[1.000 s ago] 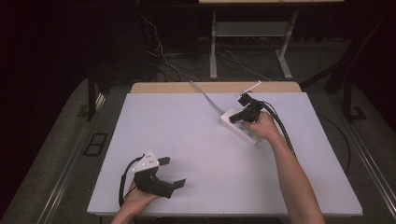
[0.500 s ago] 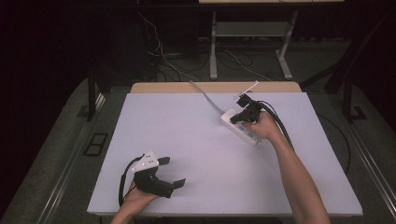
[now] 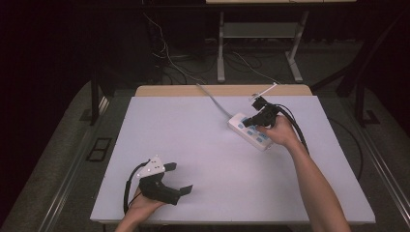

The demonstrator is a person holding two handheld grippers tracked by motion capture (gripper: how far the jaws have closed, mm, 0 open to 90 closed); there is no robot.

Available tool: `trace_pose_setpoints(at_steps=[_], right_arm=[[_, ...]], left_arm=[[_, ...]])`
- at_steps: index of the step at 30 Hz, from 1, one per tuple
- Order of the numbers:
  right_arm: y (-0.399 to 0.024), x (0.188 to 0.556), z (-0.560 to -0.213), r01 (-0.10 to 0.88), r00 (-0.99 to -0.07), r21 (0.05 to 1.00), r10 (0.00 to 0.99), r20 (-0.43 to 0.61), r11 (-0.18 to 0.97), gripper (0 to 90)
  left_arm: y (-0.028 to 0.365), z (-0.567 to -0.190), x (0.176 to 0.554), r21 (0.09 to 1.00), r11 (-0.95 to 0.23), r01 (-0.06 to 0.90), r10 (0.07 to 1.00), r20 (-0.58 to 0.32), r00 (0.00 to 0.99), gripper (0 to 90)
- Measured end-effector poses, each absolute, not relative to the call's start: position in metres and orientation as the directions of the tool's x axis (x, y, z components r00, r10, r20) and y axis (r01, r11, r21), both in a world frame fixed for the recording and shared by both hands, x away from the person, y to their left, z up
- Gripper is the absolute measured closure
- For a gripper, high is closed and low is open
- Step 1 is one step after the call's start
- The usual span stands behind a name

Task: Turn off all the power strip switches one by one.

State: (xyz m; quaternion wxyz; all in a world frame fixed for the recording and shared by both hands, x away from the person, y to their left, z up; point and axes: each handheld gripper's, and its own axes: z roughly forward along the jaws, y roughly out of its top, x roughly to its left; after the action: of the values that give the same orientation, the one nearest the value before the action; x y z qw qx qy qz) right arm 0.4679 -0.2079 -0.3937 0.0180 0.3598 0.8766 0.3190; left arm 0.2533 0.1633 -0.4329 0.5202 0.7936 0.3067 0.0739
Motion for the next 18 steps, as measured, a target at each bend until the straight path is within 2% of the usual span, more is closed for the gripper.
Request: trace_pose_setpoints(at_steps=[6, 15, 18], right_arm=[[-0.216, 0.455, -0.384, 0.610, -0.738, 0.608, 0.643, 0.204, 0.508, 87.1], [-0.241, 0.424, -0.370, 0.627, -0.693, 0.655, 0.685, 0.223, 0.421, 66.5], [-0.249, 0.415, -0.368, 0.633, -0.678, 0.666, 0.697, 0.231, 0.395, 62.2]], left_arm=[[0.163, -0.433, 0.252, 0.871, -0.273, 0.409, 0.561, -0.201, 0.803, 0.0], [0.160, -0.432, 0.252, 0.872, -0.272, 0.407, 0.557, -0.202, 0.806, 0.0], [0.160, -0.432, 0.252, 0.872, -0.273, 0.407, 0.555, -0.203, 0.806, 0.0]])
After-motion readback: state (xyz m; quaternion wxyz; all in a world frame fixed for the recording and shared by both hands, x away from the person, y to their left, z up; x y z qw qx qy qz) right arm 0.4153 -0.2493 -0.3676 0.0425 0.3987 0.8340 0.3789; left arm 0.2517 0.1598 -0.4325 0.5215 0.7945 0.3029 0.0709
